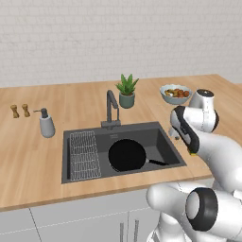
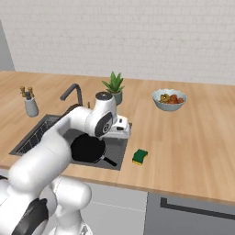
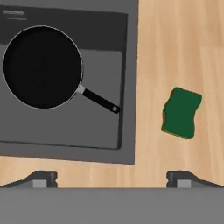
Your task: Pick the pan and sponge and place them into the sink. Then turn on the water.
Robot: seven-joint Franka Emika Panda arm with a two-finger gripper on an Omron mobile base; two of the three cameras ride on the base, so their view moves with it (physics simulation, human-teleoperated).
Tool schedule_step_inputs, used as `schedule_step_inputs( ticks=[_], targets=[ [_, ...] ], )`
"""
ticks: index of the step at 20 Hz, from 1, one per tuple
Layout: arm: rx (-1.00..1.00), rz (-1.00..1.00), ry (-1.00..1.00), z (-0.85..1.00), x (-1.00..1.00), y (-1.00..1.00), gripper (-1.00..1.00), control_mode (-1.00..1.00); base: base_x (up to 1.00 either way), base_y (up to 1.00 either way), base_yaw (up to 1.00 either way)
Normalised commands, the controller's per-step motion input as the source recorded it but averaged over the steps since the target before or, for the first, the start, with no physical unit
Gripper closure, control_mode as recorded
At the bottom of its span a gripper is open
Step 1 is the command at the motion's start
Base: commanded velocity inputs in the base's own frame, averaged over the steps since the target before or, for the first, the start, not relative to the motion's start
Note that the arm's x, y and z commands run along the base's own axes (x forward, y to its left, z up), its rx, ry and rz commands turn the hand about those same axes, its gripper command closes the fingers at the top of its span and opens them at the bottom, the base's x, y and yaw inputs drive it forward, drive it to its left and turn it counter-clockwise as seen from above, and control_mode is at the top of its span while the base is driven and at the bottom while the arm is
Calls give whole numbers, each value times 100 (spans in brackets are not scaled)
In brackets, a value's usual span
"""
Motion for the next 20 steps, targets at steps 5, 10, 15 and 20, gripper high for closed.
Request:
schedule_step_inputs(
  ticks=[5,10,15,20],
  targets=[
    [8,-13,0,-10,-20,-60,-100,-100,0,0,0],
    [0,0,0,-26,0,-24,-100,-100,0,0,0],
    [0,-4,0,-39,2,-15,-100,-100,0,0,0],
    [0,-8,0,-35,11,-24,-100,-100,0,0,0]
  ],
)
